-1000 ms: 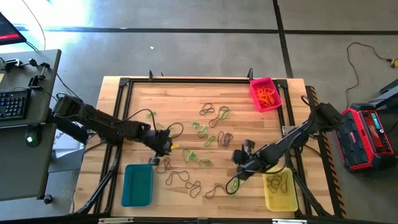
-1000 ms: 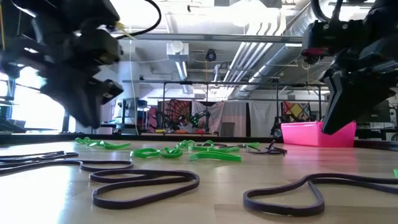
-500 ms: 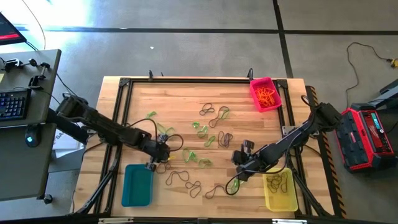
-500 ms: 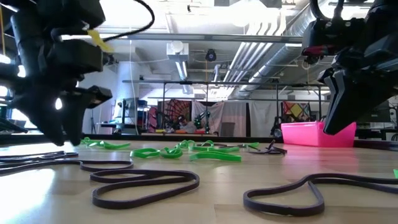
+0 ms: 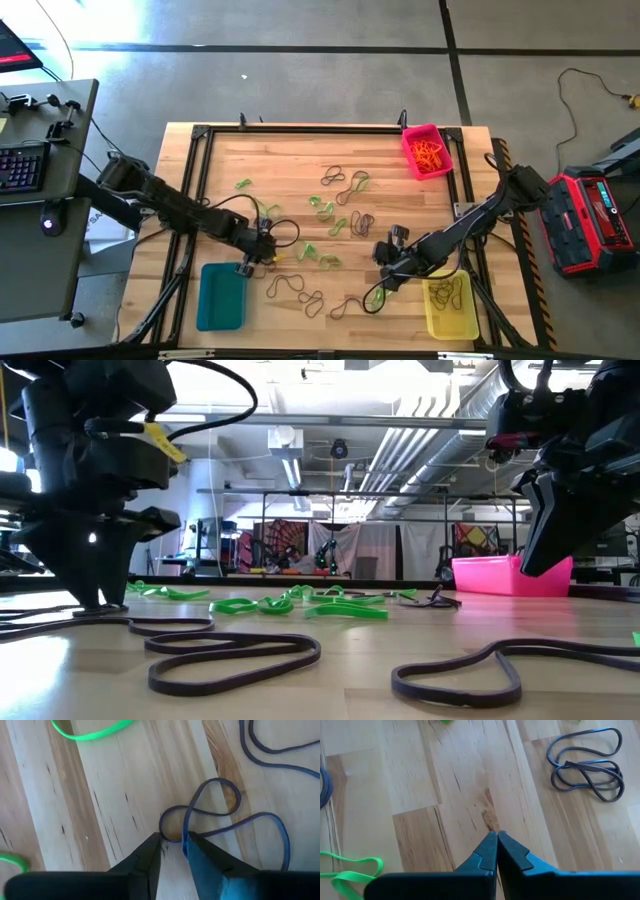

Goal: Sort rubber bands into baskets
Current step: Put the purple rubber band into the yellow bin

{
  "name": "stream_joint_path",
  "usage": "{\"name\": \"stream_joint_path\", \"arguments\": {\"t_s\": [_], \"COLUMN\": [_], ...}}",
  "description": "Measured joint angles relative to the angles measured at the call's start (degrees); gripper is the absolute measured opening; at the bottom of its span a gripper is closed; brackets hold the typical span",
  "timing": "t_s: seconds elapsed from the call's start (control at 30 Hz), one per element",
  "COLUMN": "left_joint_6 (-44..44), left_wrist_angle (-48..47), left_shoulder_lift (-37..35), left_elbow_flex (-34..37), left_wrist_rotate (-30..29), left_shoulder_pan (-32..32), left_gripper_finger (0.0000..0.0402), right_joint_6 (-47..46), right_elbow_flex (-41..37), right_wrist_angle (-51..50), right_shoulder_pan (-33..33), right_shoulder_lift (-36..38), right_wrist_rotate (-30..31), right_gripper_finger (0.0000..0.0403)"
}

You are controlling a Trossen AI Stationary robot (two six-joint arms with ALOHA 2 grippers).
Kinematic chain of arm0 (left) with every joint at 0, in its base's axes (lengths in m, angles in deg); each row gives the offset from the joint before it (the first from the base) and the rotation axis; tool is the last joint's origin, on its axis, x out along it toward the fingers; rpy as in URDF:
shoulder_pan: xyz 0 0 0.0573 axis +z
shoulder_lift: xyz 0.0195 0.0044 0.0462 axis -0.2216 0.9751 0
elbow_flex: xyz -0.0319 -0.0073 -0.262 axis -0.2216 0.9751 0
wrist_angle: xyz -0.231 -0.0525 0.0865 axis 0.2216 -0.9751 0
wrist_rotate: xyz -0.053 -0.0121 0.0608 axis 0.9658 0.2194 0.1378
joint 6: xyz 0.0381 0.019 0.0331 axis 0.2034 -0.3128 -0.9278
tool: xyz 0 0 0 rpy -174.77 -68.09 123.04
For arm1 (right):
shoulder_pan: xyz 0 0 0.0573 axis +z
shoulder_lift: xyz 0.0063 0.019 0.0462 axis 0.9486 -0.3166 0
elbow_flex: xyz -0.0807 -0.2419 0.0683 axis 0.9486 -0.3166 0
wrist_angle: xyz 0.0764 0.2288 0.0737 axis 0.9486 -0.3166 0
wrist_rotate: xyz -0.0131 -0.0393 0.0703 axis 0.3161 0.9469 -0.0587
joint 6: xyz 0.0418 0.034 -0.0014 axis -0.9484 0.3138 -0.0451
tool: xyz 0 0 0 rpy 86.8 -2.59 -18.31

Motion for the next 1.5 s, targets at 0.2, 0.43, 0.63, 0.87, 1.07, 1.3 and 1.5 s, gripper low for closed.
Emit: {"name": "stream_joint_path", "arguments": {"t_s": [0.2, 0.43, 0.63, 0.87, 1.07, 1.3, 1.5], "left_joint_6": [-1.92, -1.61, -0.39, -2.58, -6.71, -8.93, -9.09], "left_wrist_angle": [-0.43, -2.79, -4.78, 2.94, 14.58, 26.81, 32.18], "left_shoulder_lift": [0.24, 0.22, 0.15, -0.26, -0.33, -0.07, 0.83], "left_elbow_flex": [-1.52, -5.56, -8.95, -10.12, -9.01, -9.03, -9.03], "left_wrist_rotate": [-0.69, -3.19, -7.16, -7.56, 3.72, 4.44, 8.07], "left_shoulder_pan": [0.00, 0.20, 3.01, 8.46, 15.31, 19.79, 21.85], "left_gripper_finger": [0.0020, 0.0001, 0.0000, 0.0000, 0.0000, 0.0000, 0.0000], "right_joint_6": [-0.06, 0.83, 2.80, 10.70, 16.69, 14.85, 14.56], "right_elbow_flex": [0.02, 0.02, 0.02, -4.57, -13.36, -16.83, -15.42], "right_wrist_angle": [-0.23, -0.34, 2.53, 21.90, 47.10, 55.23, 55.30], "right_shoulder_pan": [0.00, 0.00, -0.75, -4.98, -9.93, -14.11, -15.71], "right_shoulder_lift": [0.00, 0.00, 0.00, 0.00, 0.00, -0.02, -0.02], "right_wrist_rotate": [-0.13, 0.68, 7.10, 9.42, 8.99, 9.29, 9.46], "right_gripper_finger": [0.0000, 0.0000, 0.0000, 0.0000, 0.0000, 0.0000, 0.0034]}}
